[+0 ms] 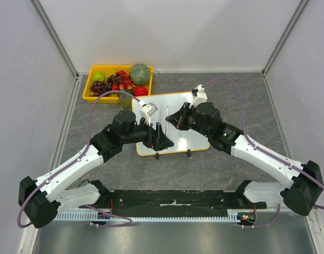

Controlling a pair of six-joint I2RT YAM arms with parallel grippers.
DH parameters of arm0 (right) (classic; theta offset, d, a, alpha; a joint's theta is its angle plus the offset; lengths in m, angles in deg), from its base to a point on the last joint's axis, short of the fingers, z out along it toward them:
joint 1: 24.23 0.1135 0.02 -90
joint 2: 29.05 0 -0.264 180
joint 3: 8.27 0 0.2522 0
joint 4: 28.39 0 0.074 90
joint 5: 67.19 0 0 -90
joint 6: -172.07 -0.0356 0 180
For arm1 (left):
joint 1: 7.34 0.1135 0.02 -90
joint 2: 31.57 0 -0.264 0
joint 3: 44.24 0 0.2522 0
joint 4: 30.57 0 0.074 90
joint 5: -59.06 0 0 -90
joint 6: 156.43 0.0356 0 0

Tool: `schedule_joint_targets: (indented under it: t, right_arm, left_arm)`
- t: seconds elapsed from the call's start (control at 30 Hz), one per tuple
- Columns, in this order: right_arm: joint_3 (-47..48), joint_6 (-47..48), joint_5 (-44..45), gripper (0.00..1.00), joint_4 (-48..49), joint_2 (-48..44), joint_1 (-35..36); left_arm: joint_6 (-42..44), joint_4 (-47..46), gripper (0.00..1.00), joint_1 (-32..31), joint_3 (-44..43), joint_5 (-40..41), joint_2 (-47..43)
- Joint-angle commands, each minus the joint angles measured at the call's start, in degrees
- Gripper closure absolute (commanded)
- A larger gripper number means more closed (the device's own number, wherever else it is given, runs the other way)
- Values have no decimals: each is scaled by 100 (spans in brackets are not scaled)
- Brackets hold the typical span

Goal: Write a sentence on the whiteboard
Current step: Pass from the right arm to the left, then pass from the left arm to the right

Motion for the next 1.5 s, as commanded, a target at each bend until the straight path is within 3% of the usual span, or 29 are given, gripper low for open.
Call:
schedule_joint_targets:
  t: [0.0,0.2,0.43,0.5,0.57,0.7,0.83,1.0,1.17,1.33,1.47]
  right_arm:
    - [172,-201,-74,100,298,-192,-80]
    - [5,-333,-22,100,483,-473,-107]
    - [-39,-316,-109,99,518,-579,-115]
    - [-57,-298,-215,90,561,-597,-115]
    - [-83,-185,-241,71,571,-632,-115]
    - [48,420,-339,35,352,-816,-133]
    - [487,1527,22,2,-579,-1036,-159]
    - [997,3320,-240,2,-1186,-1326,-159]
    - [1480,4560,-1513,2,-1503,-1379,-159]
    - [1797,5010,-2621,2,-1547,-1160,-159]
    - [1868,5282,-2966,2,-1662,-852,-186]
  left_arm:
    - [11,-306,17,-100,96,402,105]
    - [55,-280,35,-144,219,667,176]
    - [81,-692,84,-153,280,448,-166]
    - [90,-789,92,-153,272,325,-263]
    - [99,-755,98,-153,237,298,-360]
    - [230,-203,98,-162,-88,412,-431]
    - [502,947,98,-153,-693,535,-352]
    - [950,2310,98,-153,-1414,500,-194]
    - [1293,3410,98,-153,-1907,123,166]
    - [1706,3938,98,-153,-2084,-194,378]
    - [1961,4053,98,-153,-2180,-747,281]
